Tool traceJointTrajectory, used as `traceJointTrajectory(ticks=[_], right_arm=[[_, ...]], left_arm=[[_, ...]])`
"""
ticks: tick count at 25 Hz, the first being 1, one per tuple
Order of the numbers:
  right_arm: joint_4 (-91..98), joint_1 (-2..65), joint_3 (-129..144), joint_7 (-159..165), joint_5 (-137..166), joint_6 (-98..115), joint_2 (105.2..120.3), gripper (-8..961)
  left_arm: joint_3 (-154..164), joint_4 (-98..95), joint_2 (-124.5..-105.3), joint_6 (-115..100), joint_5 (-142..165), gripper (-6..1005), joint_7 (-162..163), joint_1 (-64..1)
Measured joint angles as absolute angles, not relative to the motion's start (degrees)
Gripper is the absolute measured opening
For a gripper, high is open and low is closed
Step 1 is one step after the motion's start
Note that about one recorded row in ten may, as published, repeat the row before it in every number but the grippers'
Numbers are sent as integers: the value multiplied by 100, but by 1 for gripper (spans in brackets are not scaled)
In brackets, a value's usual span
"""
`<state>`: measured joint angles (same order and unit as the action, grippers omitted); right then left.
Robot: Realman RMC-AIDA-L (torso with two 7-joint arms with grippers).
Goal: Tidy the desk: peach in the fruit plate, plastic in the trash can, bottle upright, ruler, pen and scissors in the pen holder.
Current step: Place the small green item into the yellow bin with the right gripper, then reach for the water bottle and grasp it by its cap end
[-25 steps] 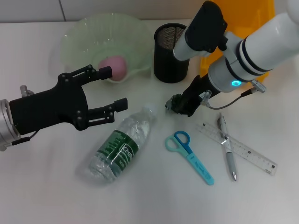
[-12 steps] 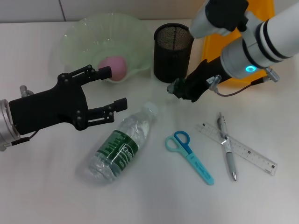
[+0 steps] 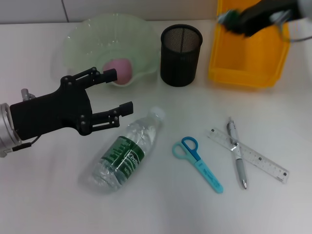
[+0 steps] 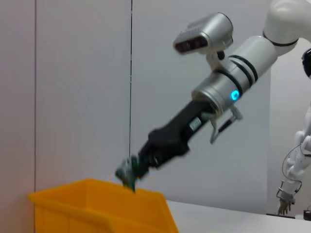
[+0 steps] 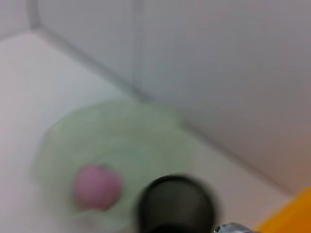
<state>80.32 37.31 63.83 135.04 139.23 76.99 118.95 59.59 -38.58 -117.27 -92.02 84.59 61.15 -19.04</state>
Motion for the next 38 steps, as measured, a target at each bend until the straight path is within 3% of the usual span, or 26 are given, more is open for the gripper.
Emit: traceJointTrajectory(ticks=[6,14,22,24,30,38], right_arm=[[7604,3754,5530,13051,13908,6983,11838,121],[6254,3953,5485,12715,13874,5632,11839,191],[6021,4024,5469,12615,13671,5587,11803,537],[6324,3827,5457,12549,13166,5752,11805,633],[7071,2752,5446,11323,10440,7056,11758,715],[6373,1269,5450,8714,9500,8934,11913,784]], left_arm=[[5959,-3859,-11726,-9202,8458,824,6108,-1910],[5959,-3858,-11724,-9244,8429,823,6108,-1933],[5959,-3859,-11724,-9250,8428,823,6109,-1961],[5958,-3879,-11724,-9258,8424,823,6120,-1960],[5868,-3917,-11758,-9337,8389,823,6163,-1957],[5243,-4073,-11839,-9812,8335,822,6644,-1984]])
